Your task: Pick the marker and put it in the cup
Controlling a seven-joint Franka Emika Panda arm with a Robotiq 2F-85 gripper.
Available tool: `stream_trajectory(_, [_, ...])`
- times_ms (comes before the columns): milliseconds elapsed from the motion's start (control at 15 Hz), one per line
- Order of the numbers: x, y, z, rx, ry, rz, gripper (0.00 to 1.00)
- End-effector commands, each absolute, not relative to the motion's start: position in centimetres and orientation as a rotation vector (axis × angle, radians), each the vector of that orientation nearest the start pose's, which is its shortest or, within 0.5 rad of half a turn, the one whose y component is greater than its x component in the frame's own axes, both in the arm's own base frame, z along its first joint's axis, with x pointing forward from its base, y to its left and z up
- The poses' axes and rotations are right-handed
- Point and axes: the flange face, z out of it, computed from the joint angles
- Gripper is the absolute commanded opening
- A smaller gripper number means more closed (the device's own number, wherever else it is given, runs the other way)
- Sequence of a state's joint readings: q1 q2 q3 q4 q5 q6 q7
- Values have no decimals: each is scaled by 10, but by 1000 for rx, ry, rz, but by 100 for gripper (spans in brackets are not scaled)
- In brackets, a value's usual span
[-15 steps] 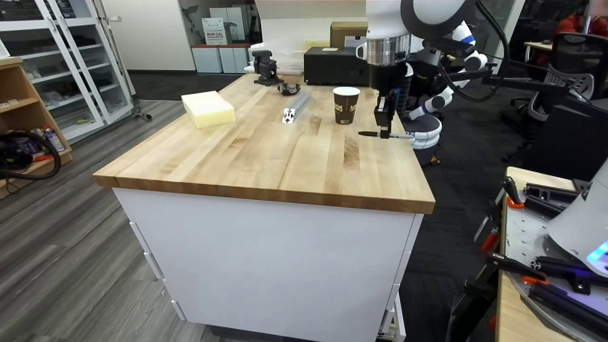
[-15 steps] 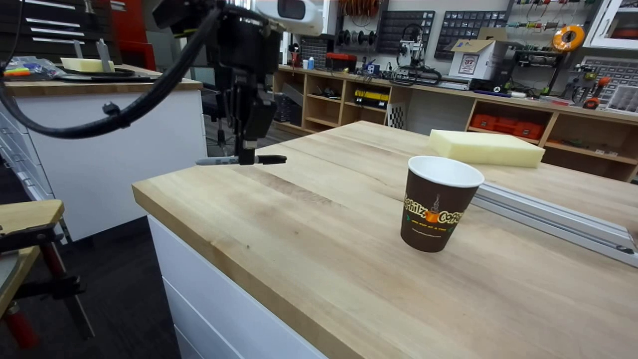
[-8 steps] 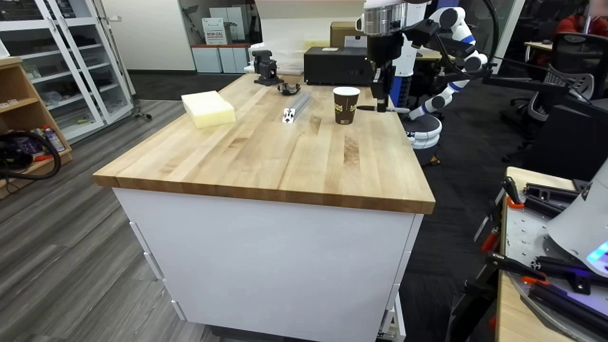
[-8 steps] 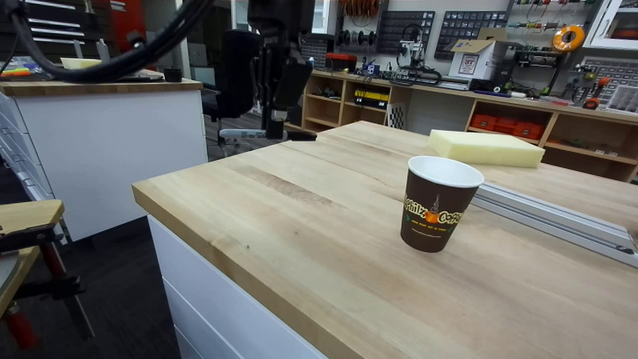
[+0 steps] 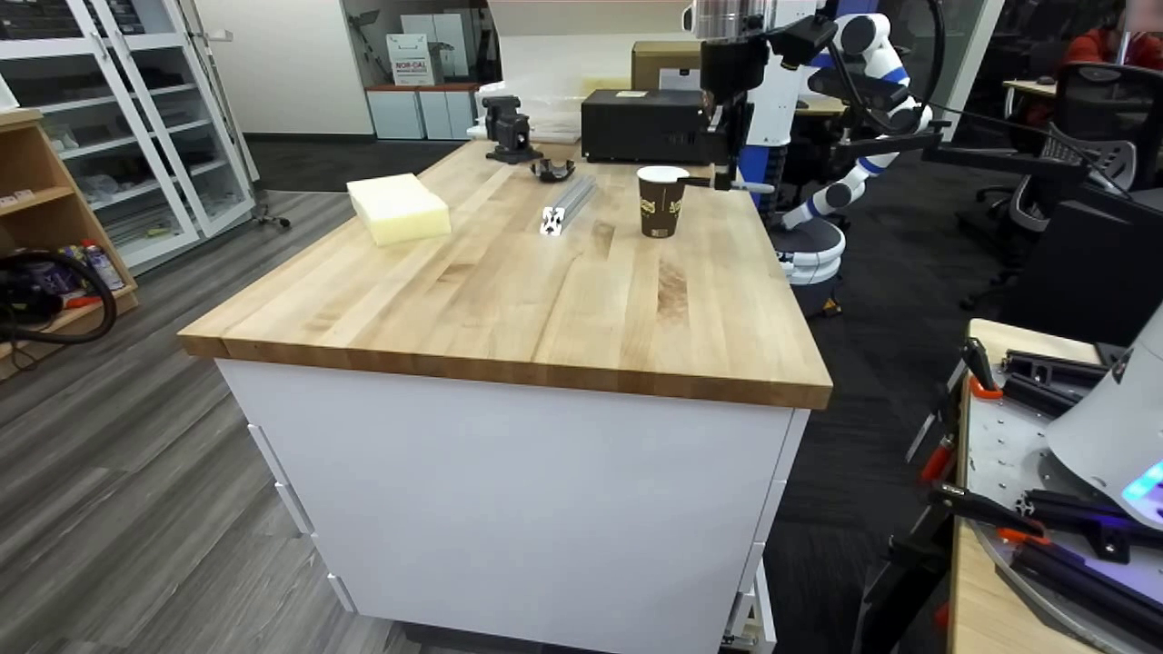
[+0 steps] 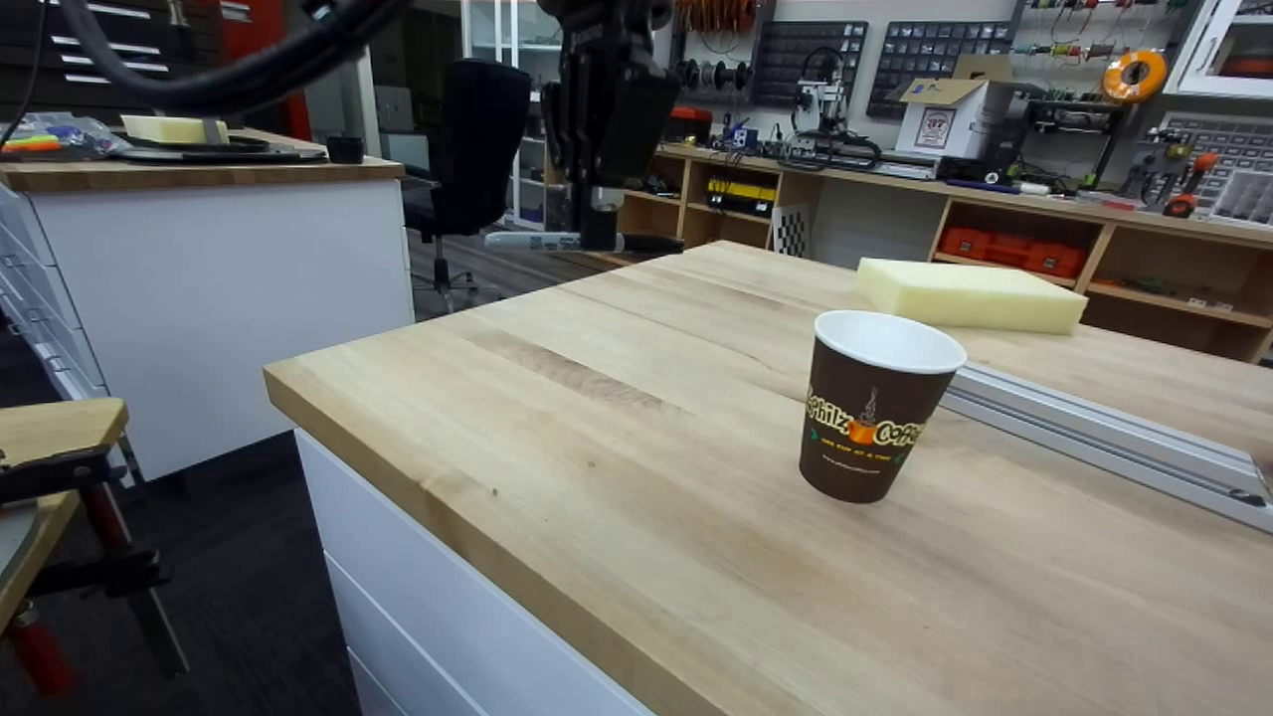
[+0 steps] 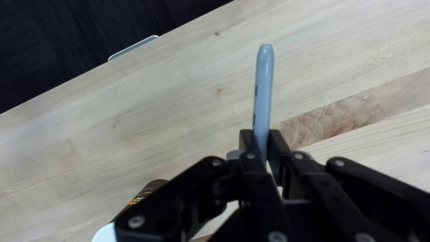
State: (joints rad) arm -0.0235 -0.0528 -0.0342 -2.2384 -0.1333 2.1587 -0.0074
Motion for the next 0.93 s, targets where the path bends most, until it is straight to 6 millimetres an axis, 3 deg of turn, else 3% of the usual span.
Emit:
stream_trajectory(0, [518, -59, 404, -3259, 34, 44, 6])
stream_trajectory(333, [535, -78, 410, -3246, 102, 64, 6])
stream_trajectory(867, [580, -86, 401, -3233, 113, 252, 6])
